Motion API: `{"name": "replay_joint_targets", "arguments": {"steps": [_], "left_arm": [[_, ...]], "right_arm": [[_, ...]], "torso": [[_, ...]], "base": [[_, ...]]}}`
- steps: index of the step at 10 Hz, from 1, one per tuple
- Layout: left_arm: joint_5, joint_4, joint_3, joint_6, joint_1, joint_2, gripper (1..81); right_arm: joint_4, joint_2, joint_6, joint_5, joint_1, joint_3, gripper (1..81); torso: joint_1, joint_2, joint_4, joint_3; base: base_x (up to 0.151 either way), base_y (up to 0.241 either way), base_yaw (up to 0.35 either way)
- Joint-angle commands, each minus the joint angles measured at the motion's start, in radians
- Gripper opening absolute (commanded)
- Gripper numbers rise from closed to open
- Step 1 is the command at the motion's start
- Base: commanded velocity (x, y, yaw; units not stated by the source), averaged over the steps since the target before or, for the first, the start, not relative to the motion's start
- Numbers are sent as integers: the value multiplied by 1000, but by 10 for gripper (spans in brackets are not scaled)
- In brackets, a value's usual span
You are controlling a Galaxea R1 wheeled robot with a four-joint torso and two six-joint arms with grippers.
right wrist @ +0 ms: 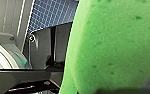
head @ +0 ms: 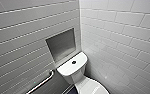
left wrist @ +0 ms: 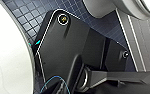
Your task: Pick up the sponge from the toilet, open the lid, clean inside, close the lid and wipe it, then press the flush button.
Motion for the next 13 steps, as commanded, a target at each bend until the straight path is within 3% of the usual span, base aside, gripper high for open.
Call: {"name": "replay_joint_targets", "arguments": {"steps": [1,4,6,7,9,13], "left_arm": [[32,16,0,7,-32,-27,811],[37,83,-27,7,10,-21,811],[29,98,-127,7,38,42,811],[31,103,-164,7,47,71,811],[29,121,-228,7,58,114,811],[29,121,-271,6,78,143,811]], "right_arm": [[342,-15,-307,-35,4,40,10],[361,-108,-280,-55,76,227,10],[497,-171,-319,-86,155,326,10],[514,-180,-310,-121,212,345,10],[476,-180,-321,-123,298,358,10],[487,-159,-304,-112,496,336,10]], "torso": [[0,0,0,0],[-1,0,0,0],[-1,0,0,0],[-1,0,0,0],[-1,0,0,0],[-1,0,0,0]], "base": [[0,0,0],[0,0,0],[0,0,0],[0,0,0],[0,0,0],[0,0,0]]}}
